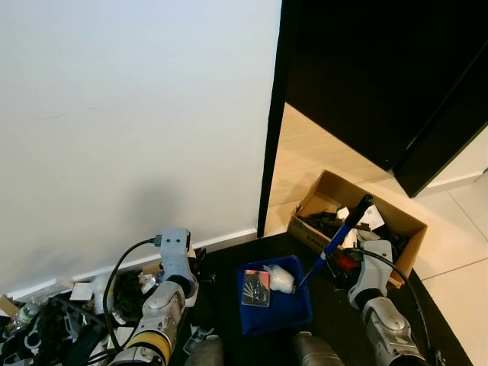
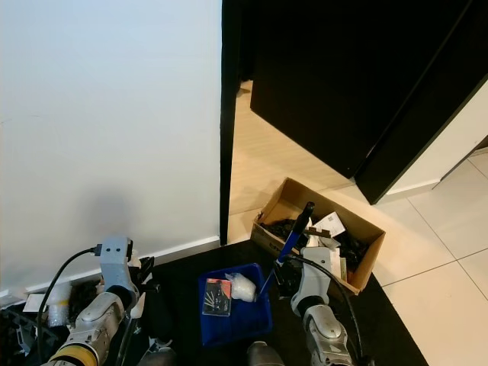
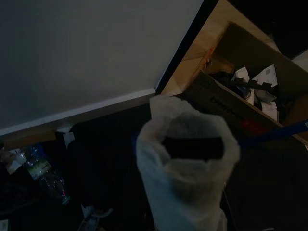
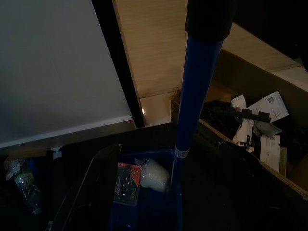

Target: Sweep floor

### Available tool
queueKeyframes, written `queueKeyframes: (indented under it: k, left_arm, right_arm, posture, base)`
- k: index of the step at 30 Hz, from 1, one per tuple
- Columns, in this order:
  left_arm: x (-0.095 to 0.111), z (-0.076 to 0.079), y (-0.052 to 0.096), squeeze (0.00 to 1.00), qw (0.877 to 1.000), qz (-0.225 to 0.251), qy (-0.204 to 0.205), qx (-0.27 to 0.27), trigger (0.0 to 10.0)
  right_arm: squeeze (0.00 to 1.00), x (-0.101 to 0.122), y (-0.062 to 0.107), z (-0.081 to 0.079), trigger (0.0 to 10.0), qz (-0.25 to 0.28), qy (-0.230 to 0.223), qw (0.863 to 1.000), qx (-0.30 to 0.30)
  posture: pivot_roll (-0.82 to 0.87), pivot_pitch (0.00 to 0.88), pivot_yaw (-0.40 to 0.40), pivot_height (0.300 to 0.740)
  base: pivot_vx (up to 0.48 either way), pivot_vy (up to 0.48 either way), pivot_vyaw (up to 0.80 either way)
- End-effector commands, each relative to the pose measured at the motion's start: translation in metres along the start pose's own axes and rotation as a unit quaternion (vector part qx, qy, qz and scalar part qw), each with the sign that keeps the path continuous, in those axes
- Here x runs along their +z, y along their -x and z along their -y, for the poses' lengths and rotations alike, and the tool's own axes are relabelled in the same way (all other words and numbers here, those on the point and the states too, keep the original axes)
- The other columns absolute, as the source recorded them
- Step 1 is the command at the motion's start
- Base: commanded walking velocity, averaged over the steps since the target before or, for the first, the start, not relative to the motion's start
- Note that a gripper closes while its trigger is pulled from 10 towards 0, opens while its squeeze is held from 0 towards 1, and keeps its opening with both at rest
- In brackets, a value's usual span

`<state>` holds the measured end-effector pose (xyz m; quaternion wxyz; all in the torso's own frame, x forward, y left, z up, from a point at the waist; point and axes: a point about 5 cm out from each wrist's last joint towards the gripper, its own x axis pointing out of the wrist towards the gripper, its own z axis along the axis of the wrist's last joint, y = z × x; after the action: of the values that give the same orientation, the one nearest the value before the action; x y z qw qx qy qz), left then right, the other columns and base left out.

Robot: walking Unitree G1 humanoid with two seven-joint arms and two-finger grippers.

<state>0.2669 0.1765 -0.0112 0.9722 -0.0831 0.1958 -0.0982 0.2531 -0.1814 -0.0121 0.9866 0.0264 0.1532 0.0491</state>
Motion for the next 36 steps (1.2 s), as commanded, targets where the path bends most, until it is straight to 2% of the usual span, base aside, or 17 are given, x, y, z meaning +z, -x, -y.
queueKeyframes:
  k: [1, 36]
  left_arm:
    - [-0.0096, -0.0006, 0.0038, 0.00, 1.000, -0.016, 0.010, 0.007, 10.0]
    - [-0.0103, -0.0010, 0.0046, 0.00, 1.000, -0.016, 0.011, 0.006, 10.0]
  right_arm:
    - [0.00, -0.0067, 0.0040, 0.0032, 10.0, -0.014, -0.004, 1.000, -0.007]
    - [0.00, -0.0080, 0.0049, 0.0038, 10.0, -0.016, -0.005, 1.000, -0.009]
  posture:
    - [0.02, 0.165, -0.012, 0.740]
    - [0.02, 0.169, -0.010, 0.740]
  base:
    - [0.000, 0.000, 0.00]
    - [0.000, 0.000, 0.00]
